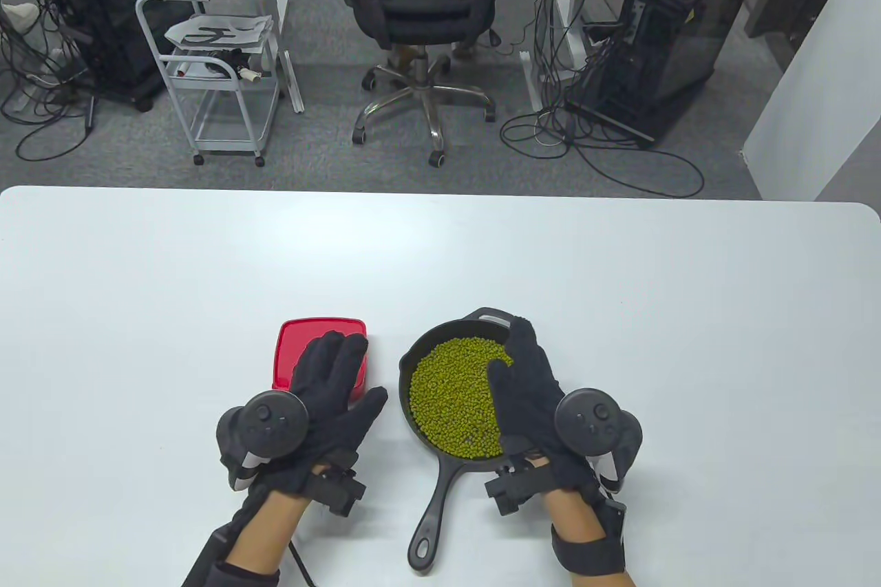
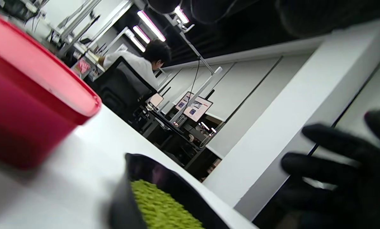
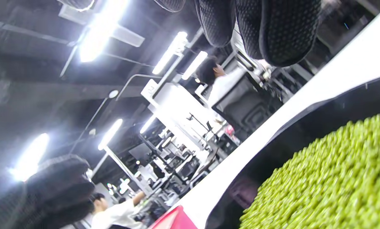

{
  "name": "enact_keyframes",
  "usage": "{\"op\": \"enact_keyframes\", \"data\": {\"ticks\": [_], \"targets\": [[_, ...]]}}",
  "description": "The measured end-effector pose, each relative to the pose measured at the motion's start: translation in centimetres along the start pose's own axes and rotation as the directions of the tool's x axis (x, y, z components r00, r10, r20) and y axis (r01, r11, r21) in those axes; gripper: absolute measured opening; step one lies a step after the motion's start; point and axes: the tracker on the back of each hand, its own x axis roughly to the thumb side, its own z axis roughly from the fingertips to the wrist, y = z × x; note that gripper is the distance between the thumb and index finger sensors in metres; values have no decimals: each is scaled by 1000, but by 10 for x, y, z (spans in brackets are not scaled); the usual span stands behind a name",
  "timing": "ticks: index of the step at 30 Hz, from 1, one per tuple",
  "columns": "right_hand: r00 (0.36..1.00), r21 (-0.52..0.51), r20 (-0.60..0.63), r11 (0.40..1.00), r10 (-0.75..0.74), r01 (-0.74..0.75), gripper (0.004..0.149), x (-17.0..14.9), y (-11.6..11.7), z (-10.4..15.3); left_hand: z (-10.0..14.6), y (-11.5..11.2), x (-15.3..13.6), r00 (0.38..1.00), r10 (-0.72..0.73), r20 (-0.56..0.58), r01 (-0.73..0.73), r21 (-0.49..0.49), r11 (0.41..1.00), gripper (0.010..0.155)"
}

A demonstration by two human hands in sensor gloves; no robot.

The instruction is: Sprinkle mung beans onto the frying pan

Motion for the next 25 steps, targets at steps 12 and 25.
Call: {"op": "enact_keyframes", "data": {"ticks": [12, 25], "targets": [[814, -81, 264, 853, 517, -515, 92, 23, 24, 11, -4, -8, -5, 964, -267, 18, 267, -35, 963, 107], [817, -54, 232, 846, 527, -530, 91, 20, 21, 9, -3, -8, -9, 964, -265, -9, 264, -51, 963, 105]]}}
